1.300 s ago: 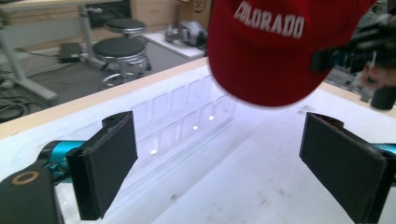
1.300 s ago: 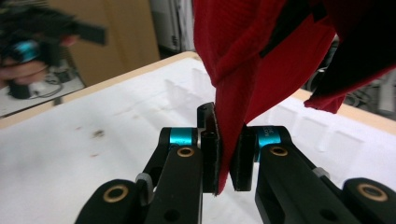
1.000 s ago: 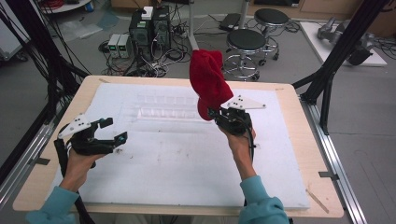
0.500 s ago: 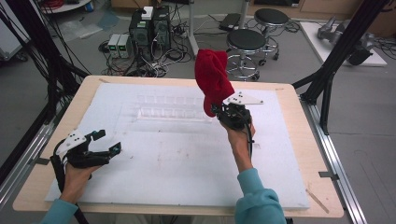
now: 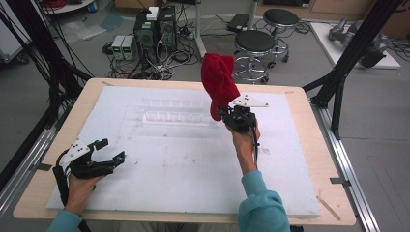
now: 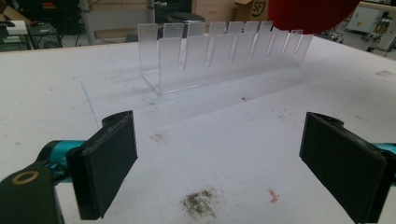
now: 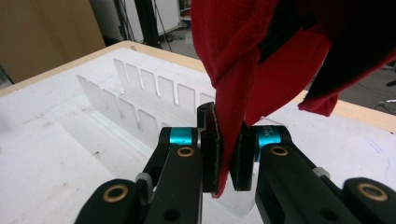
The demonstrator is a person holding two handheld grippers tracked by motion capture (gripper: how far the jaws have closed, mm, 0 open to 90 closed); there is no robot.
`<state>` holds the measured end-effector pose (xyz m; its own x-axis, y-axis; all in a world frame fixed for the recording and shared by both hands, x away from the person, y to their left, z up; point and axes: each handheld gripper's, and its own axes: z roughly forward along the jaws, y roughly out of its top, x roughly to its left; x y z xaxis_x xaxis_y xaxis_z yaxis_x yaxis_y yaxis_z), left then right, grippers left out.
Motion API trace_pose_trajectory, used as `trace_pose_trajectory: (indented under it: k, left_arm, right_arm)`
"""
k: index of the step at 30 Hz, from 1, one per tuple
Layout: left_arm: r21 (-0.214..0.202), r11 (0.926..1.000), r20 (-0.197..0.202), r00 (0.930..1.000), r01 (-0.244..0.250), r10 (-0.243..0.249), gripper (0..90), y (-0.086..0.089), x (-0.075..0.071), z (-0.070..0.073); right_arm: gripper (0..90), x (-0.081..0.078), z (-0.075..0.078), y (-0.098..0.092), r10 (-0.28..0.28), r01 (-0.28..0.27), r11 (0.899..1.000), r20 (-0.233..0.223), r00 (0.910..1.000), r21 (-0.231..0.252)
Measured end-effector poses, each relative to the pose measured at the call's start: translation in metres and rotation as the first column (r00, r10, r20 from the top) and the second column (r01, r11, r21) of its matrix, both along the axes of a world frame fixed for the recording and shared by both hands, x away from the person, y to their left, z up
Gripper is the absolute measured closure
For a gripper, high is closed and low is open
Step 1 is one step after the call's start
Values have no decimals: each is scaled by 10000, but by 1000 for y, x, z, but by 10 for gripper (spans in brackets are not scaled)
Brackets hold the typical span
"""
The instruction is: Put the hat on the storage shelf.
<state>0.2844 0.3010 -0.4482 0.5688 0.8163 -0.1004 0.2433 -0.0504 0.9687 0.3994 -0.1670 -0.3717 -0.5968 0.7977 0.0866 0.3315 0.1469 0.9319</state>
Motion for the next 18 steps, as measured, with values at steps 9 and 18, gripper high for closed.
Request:
trace_pose_trajectory:
  k: [9, 18]
  left_arm:
    - [-35, 10000, 14, 10000, 13, -13, 115, 0, 0, 0]
    - [12, 10000, 68, 10000, 17, -17, 115, 0, -1, -1]
  right_arm:
    - [849, 9, -10, 5, -68, 67, 10000, -35, 10000, -19]
    - [849, 11, -17, 5, 30, -36, 10000, -671, 9977, -78]
